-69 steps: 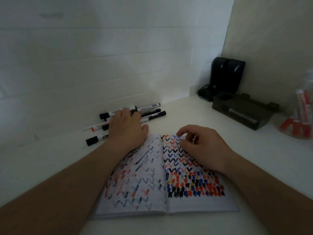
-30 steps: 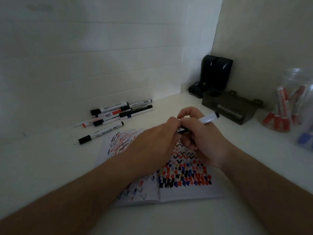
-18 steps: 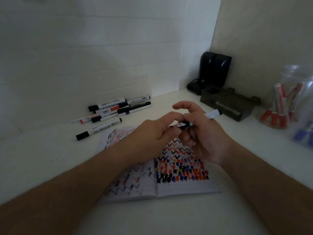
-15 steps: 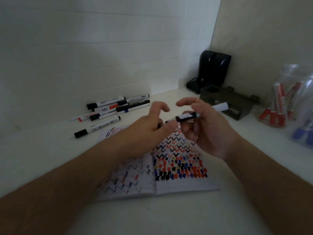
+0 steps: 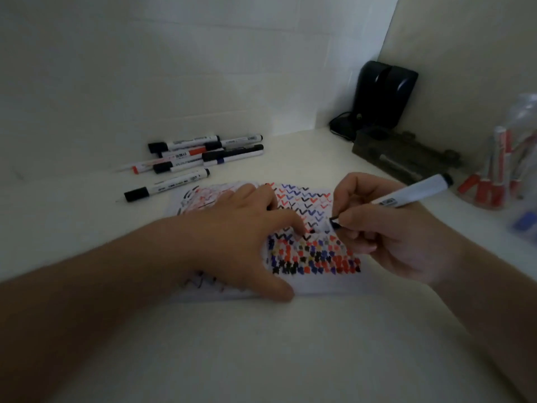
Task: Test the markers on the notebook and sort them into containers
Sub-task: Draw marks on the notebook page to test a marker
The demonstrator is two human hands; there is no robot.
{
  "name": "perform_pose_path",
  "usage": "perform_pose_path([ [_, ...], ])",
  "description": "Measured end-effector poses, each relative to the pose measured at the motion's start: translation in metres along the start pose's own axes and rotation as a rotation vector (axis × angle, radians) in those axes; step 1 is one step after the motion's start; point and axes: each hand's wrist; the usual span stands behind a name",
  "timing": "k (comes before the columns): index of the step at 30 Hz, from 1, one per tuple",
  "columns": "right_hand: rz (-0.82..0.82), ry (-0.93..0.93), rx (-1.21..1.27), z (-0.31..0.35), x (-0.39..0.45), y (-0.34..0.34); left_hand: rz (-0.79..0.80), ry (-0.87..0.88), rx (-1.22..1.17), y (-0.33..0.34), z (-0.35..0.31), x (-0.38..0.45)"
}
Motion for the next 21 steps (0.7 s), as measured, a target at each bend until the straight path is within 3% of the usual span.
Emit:
perform_pose_path([
  [3,-0.018,-0.015,-0.055,-0.006,0.003,0.011,-0.11,0.01,-0.008,0.003,0.007,0.006],
  [7,-0.092,-0.033,-0.333,-0.012,0.001,0.031,-0.22,0.059,-0.112,0.012,0.011,-0.003],
  [12,-0.121,-0.052,-0.428,-0.011,-0.006,0.039,-0.168,0.098,-0.252,0.01,0.024,-0.015],
  [17,-0.219,-0.112,-0.552,-0.006,-0.003,0.045,-0.128,0.104,-0.202,0.008,0.025,-0.011],
  [21,-0.25,-0.041,-0.597,-0.016,0.002,0.048,-0.148,0.119,-0.211,0.009,0.025,-0.01],
])
Point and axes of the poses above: each hand's wrist, its own x-axis towards the middle knuckle, its own y-axis out of the palm, z = x × y, and after that the axes turned 6 degrees about -x, right-handed
